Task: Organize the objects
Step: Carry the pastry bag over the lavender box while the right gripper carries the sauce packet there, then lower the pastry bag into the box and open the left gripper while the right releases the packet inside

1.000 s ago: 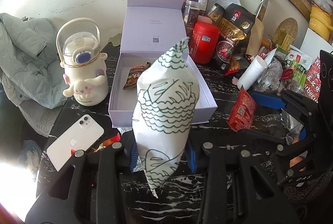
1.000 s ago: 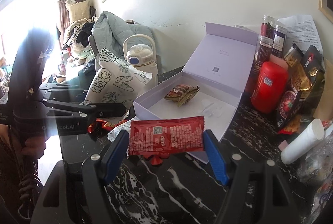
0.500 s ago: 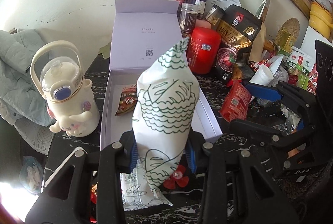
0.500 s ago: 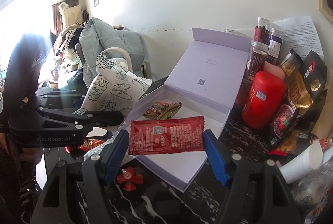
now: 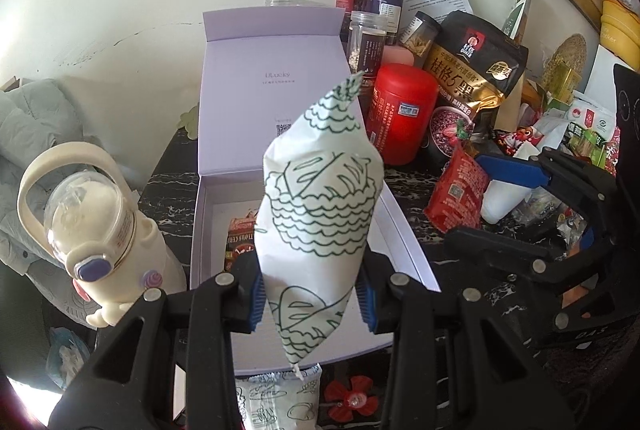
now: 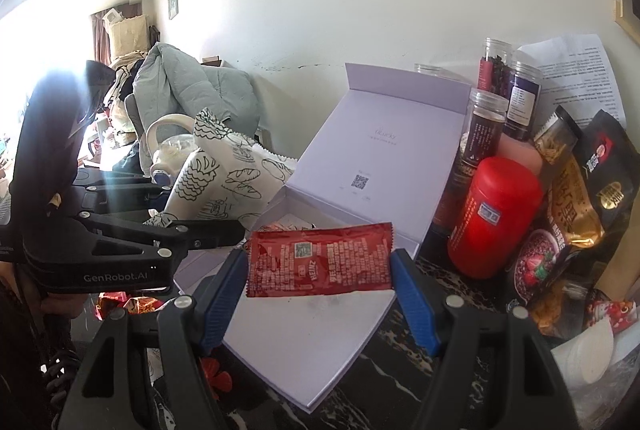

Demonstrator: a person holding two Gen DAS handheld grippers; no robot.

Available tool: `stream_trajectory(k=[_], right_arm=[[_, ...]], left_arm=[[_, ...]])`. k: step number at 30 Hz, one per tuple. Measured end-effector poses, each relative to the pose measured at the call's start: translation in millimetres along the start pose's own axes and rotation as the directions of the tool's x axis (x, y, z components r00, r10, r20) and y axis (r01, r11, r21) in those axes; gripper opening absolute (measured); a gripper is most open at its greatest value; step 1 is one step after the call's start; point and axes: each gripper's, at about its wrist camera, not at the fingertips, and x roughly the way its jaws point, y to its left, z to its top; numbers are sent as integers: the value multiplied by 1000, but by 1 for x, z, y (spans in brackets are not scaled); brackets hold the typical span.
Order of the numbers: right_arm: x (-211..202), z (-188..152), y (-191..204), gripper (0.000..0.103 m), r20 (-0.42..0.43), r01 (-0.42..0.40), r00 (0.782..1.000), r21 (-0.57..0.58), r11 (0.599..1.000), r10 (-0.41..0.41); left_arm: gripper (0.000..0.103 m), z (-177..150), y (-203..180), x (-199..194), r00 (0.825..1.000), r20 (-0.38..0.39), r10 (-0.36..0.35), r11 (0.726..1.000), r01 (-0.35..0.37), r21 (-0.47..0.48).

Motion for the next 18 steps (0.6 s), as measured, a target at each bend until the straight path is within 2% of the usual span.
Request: stream_trajectory(k=[8, 18], right_arm=[[38, 12, -18, 74, -24, -21, 999, 15, 1000, 22], [95, 16, -41, 74, -102, -43, 994, 25, 999, 46]], left_arm=[[35, 15, 12, 39, 999, -43, 16, 1000, -15, 14], [35, 29, 19, 85, 993, -95, 72, 997, -68, 45]])
